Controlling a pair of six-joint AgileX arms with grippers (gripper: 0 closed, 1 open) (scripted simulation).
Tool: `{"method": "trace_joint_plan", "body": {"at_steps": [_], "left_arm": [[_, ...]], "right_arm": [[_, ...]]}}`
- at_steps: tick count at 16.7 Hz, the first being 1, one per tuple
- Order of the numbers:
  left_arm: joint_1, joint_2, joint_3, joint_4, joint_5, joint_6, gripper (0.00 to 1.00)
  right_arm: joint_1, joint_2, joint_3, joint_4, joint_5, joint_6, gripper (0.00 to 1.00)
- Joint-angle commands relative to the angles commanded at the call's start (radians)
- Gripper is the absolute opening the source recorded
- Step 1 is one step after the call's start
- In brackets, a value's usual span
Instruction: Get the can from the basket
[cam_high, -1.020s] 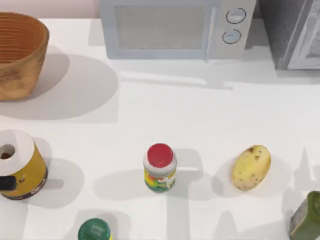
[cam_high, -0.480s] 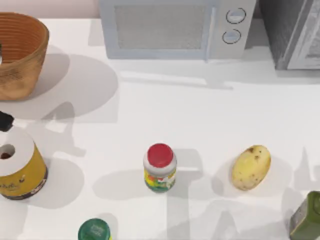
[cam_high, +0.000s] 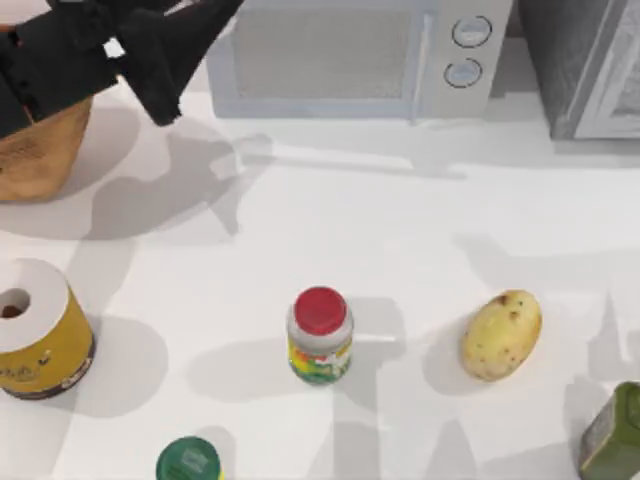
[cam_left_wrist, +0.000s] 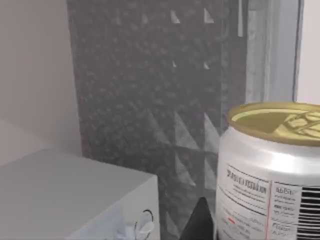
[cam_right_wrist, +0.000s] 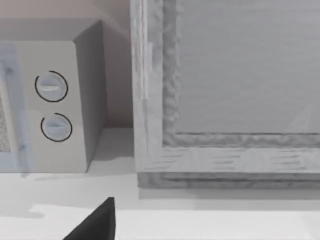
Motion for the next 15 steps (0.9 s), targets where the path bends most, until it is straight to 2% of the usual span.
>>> {"method": "trace_joint_plan", "body": {"at_steps": [4, 8, 12, 15], "left_arm": [[-0.075, 0.449, 0.195, 0.186, 0.212, 0.022, 0.00], [-0.110, 0.797, 0.330, 0.333, 0.377, 0.061, 0.00], [-0.082, 0.999, 0.387, 0.433, 0.486, 0.097, 0.00], [-0.052, 1.043, 0.387, 0.461, 0.517, 0.109, 0.00]], "right_arm": [[0.000, 0.000, 0.000, 0.000, 0.000, 0.000, 1.00], [0.000, 0.000, 0.000, 0.000, 0.000, 0.000, 1.00], [0.000, 0.000, 0.000, 0.000, 0.000, 0.000, 1.00], [0.000, 0.000, 0.000, 0.000, 0.000, 0.000, 1.00]]}}
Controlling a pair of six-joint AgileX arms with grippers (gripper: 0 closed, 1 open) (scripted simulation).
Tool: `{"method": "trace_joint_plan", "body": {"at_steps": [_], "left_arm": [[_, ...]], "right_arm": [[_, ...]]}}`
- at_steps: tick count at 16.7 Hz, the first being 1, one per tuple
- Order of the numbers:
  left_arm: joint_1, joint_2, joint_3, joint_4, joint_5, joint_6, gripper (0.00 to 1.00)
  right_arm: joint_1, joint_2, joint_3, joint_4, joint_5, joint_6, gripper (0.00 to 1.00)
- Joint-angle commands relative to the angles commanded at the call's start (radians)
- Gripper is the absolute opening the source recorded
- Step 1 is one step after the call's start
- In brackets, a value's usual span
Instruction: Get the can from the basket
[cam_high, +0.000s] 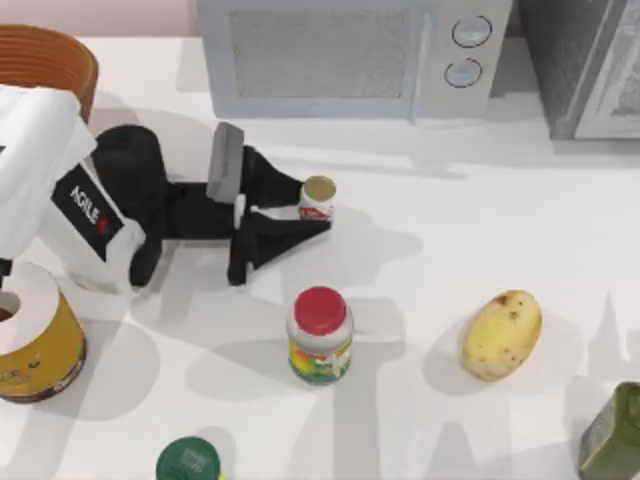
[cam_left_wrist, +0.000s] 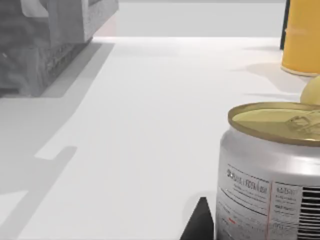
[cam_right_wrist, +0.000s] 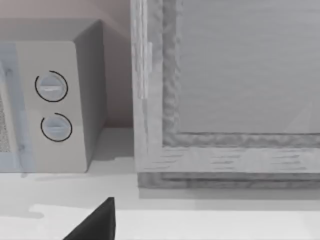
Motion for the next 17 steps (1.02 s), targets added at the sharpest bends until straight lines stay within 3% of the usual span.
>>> {"method": "trace_joint_plan", "body": {"at_steps": [4, 17], "left_arm": [[0.000, 0.000, 0.000, 0.000, 0.000, 0.000, 0.00], [0.000, 0.000, 0.000, 0.000, 0.000, 0.000, 0.98]], "right_arm": [[0.000, 0.000, 0.000, 0.000, 0.000, 0.000, 1.00], [0.000, 0.000, 0.000, 0.000, 0.000, 0.000, 1.00]]}}
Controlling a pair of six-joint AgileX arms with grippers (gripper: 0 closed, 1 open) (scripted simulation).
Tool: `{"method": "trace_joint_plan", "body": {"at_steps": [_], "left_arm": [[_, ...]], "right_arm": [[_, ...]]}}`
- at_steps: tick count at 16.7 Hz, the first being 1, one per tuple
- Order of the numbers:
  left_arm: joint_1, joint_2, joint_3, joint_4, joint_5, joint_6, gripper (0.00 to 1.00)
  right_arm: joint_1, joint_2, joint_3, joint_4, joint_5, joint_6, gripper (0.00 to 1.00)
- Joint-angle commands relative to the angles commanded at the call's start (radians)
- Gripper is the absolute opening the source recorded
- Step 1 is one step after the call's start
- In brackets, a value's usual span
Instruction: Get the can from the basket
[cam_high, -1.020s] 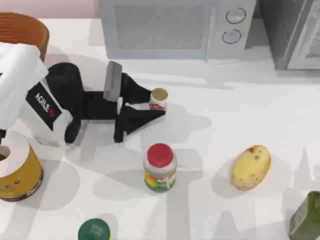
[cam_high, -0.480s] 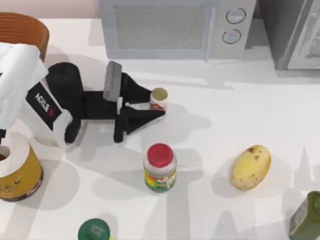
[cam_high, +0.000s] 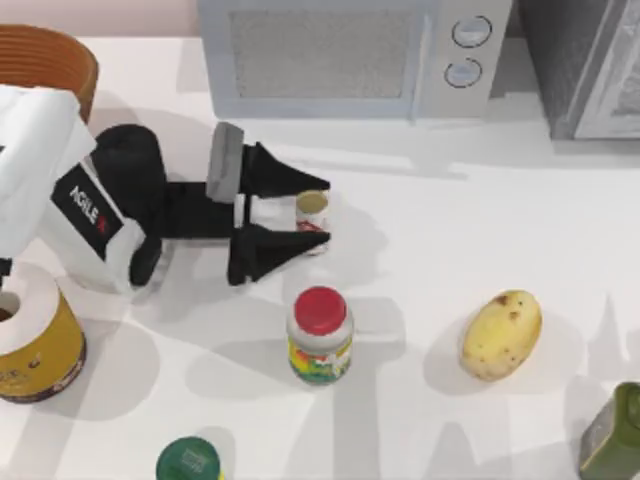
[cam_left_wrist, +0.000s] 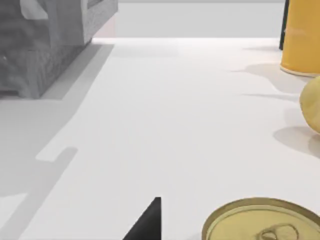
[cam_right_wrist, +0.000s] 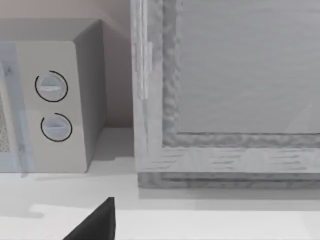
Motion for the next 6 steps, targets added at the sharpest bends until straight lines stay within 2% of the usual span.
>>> {"method": "trace_joint_plan", "body": {"at_steps": [6], "left_arm": [[0.000, 0.000, 0.000, 0.000, 0.000, 0.000, 1.00]], "right_arm": [[0.000, 0.000, 0.000, 0.000, 0.000, 0.000, 1.00]]}}
